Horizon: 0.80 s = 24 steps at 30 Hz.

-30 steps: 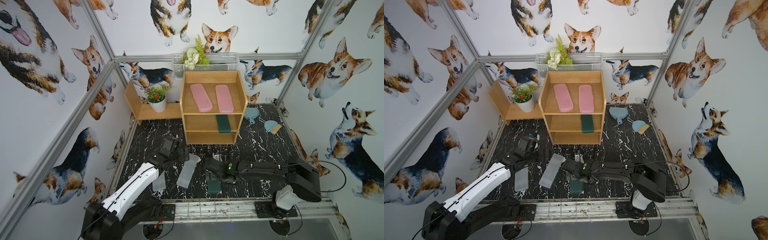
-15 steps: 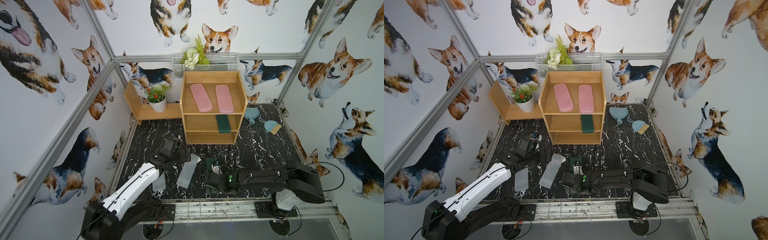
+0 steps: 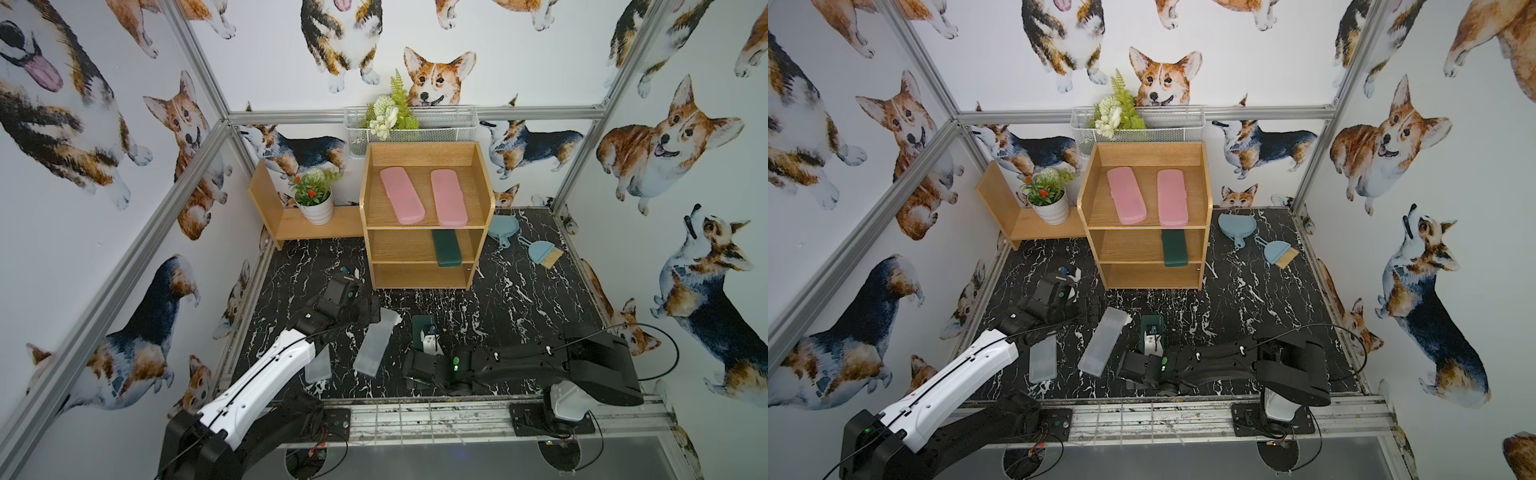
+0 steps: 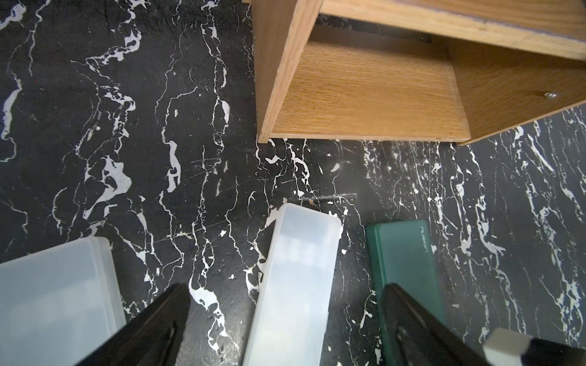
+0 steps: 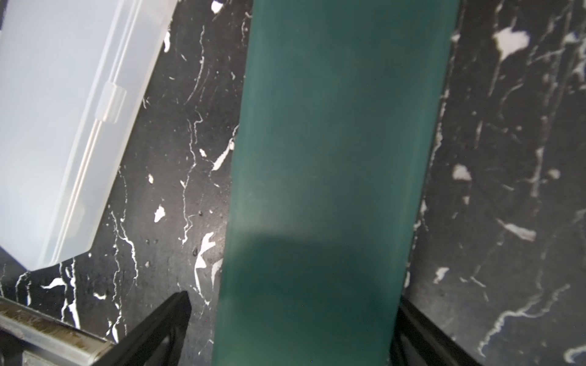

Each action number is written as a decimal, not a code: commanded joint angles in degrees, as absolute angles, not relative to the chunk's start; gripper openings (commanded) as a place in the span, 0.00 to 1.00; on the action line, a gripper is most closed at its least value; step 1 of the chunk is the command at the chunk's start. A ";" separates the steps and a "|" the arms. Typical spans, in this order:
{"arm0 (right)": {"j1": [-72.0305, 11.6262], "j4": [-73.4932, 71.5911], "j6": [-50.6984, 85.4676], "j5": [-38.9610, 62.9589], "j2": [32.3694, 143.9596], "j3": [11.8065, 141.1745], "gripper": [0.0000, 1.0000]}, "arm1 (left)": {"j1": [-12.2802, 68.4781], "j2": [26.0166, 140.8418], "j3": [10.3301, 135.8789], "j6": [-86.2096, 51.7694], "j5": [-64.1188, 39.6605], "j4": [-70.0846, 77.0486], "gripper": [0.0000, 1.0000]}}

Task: Place the pencil cases on the shelf according to color
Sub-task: Pick up the pencil case from the center of the board.

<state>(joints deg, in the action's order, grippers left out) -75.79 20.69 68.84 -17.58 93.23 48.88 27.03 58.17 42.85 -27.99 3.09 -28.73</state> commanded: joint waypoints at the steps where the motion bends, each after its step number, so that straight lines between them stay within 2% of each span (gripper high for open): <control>1: -76.50 27.03 72.45 -13.53 95.36 48.70 0.97 | 27.01 57.69 42.80 -27.77 3.55 -28.20 1.00; 12: -78.06 34.46 72.81 -13.85 104.04 54.98 0.95 | 27.06 56.62 42.78 -27.77 3.30 -28.13 0.99; 17: -78.21 33.84 73.55 -13.71 103.67 53.93 0.84 | 27.07 55.99 42.71 -27.69 3.29 -28.04 1.00; 22: -79.48 35.37 74.87 -16.08 102.17 54.03 0.66 | 27.02 55.72 42.71 -27.51 2.90 -28.04 0.99; 24: -80.08 36.91 75.18 -17.75 100.90 54.63 0.64 | 27.05 55.49 42.71 -27.42 2.90 -28.04 0.99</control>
